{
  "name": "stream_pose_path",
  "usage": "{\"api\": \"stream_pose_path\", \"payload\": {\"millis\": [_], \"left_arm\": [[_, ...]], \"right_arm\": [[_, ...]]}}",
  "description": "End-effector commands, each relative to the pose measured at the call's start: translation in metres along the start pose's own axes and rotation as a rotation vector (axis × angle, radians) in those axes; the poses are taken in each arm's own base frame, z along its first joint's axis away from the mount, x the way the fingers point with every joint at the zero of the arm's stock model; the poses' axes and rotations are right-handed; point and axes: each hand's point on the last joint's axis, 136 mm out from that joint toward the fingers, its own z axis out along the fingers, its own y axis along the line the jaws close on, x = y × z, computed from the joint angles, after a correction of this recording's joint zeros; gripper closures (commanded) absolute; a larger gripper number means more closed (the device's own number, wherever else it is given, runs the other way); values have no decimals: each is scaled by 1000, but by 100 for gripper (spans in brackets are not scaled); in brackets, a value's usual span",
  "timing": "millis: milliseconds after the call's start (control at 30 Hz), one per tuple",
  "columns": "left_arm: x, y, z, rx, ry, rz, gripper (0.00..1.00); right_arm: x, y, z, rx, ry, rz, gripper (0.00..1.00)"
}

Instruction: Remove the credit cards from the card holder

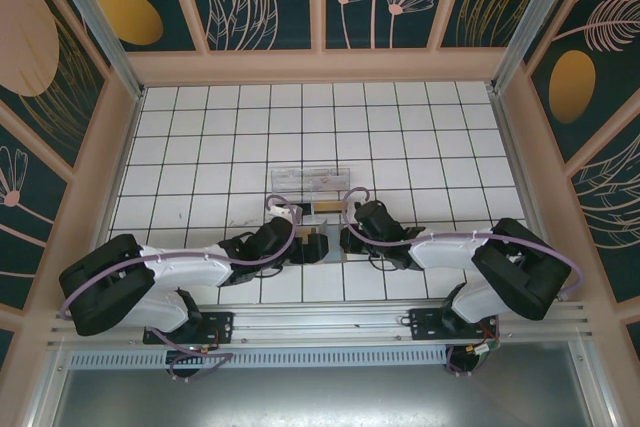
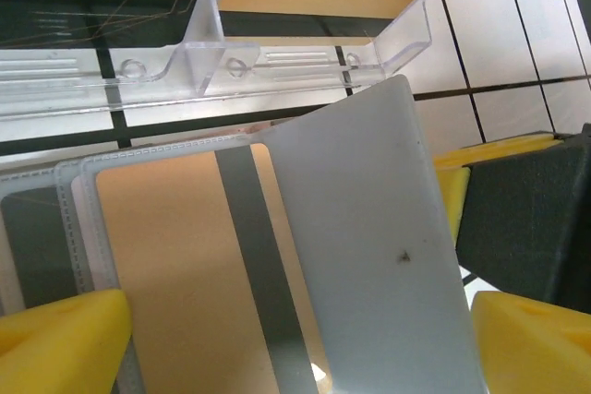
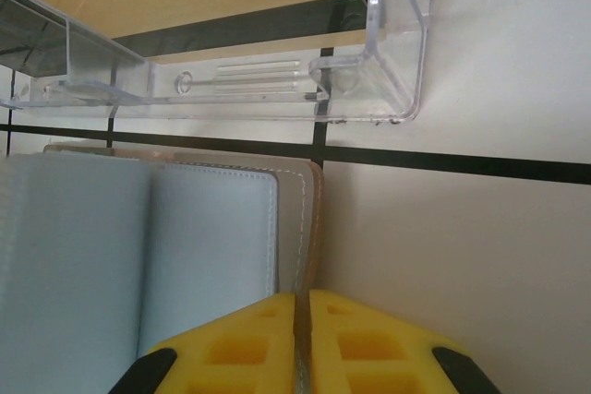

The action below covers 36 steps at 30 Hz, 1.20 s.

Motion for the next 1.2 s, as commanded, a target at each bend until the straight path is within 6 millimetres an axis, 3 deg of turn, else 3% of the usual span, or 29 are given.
{"api": "stream_pose_path", "payload": {"millis": [0,100,267,433,500,600,767,900,967,1167], "left_arm": [[3,-8,-2,33,29,10,3],[-1,-19,-4,77,23,25,3],[-7,-21,-4,66,9,29,3],[-18,0,-12,-49,-59,12,3],[-22,11,-17,-104,-87,5,6],[-23,26,-24,-180,-106,6,16],[-16,58,-32,-293,-123,-5,64],[-7,64,-26,-291,-102,-2,94],[-2,63,-20,-271,-84,2,100],[2,57,-10,-252,-52,19,100]], "right_arm": [[1,1,1,10,2,-3,85],[-2,1,-1,13,-13,1,81],[-10,-2,-12,36,-58,-2,63],[-27,-6,-32,71,-156,16,53],[-29,1,-37,44,-158,-11,53],[-32,15,-42,-6,-145,-13,55],[-29,54,-42,-190,-108,-13,67],[-23,70,-32,-246,-56,3,72],[-18,77,-25,-257,-28,2,75],[-5,82,-6,-275,37,23,81]]}}
